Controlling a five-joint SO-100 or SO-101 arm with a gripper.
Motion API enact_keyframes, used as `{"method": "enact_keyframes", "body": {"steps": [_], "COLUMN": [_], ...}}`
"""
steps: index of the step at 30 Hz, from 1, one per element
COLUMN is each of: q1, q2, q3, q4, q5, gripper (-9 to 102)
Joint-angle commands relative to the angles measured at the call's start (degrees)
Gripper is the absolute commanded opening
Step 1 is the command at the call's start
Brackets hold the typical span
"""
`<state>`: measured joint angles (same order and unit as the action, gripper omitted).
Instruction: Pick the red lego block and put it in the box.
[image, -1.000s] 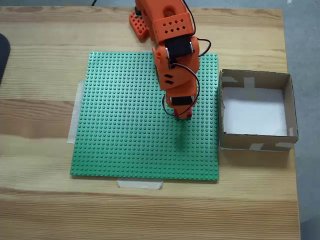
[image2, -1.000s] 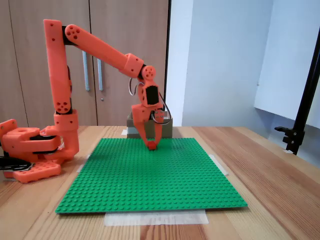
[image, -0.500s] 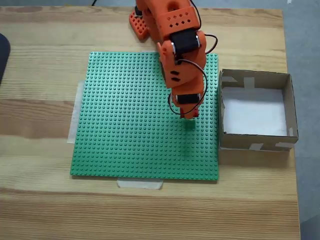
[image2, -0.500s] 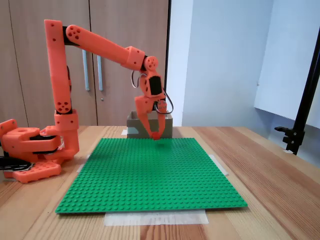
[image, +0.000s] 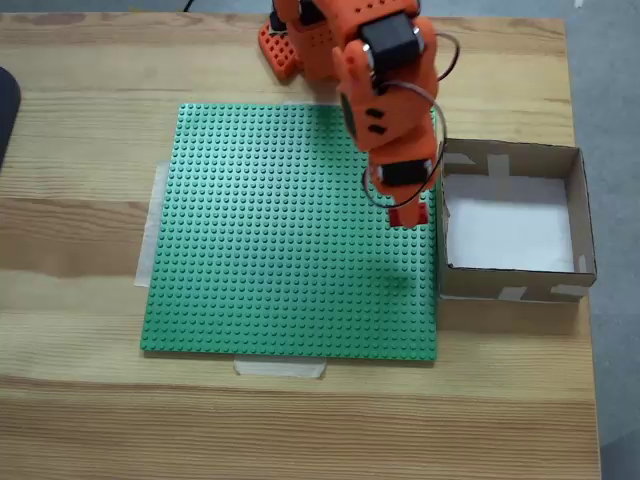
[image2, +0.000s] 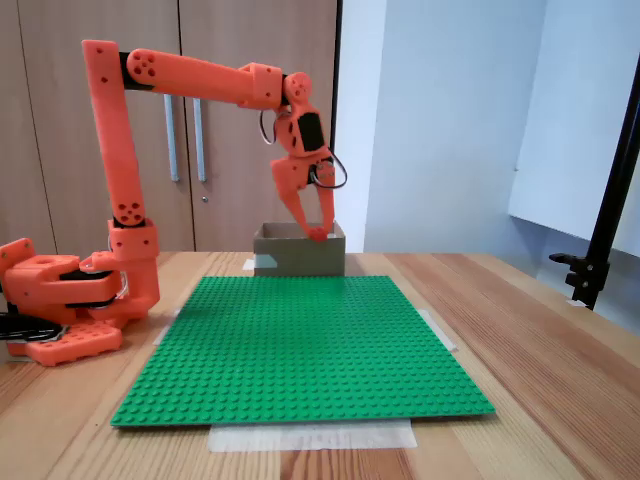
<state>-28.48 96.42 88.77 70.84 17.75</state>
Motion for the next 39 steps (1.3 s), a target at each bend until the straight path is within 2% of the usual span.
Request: {"method": "enact_keyframes", "body": {"steps": [1, 13, 25, 39], "q1": [-1.05, -8.35, -15.82, -19.07], "q2": [2.81, 2.81, 2.02, -1.49], "q3": [-5.62, -14.41, -14.41, -13.97], "q4": [1.85, 5.98, 4.57, 2.29], "q5": [0.53, 0.44, 0.35, -0.53], "gripper": [6, 6, 5, 5]}}
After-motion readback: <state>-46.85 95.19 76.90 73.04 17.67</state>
